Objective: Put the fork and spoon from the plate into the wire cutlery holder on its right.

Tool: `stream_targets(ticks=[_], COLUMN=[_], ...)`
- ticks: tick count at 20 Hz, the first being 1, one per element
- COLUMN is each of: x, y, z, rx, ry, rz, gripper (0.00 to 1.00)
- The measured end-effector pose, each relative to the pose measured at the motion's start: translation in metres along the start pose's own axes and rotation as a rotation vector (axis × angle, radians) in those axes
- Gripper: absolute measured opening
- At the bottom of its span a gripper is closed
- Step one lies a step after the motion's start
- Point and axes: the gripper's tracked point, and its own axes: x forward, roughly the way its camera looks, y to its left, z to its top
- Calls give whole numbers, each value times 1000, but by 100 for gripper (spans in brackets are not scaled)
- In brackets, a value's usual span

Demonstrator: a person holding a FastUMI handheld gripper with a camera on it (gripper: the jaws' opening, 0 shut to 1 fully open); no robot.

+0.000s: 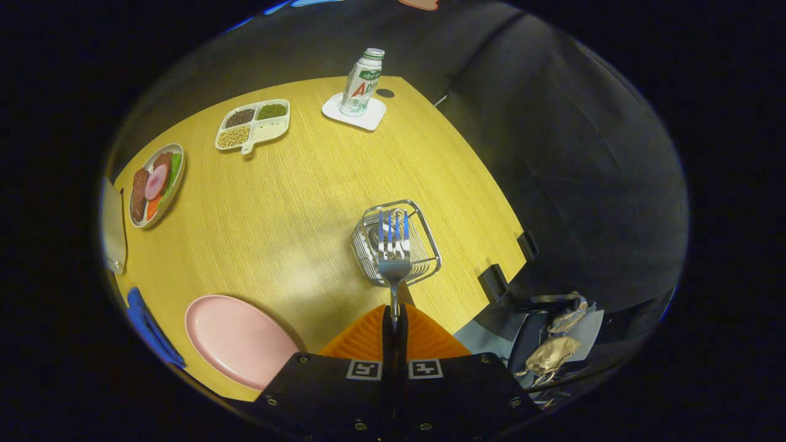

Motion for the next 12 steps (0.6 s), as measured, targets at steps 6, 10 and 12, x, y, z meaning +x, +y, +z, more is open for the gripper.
stream_targets(ticks=[6,10,12], x=[16,26,25], y=[-16,-19,-20], z=[0,-2,-1], rx=[-29,-87,-91], ry=[105,175,193], rz=[49,64,67], gripper=[2,2,4])
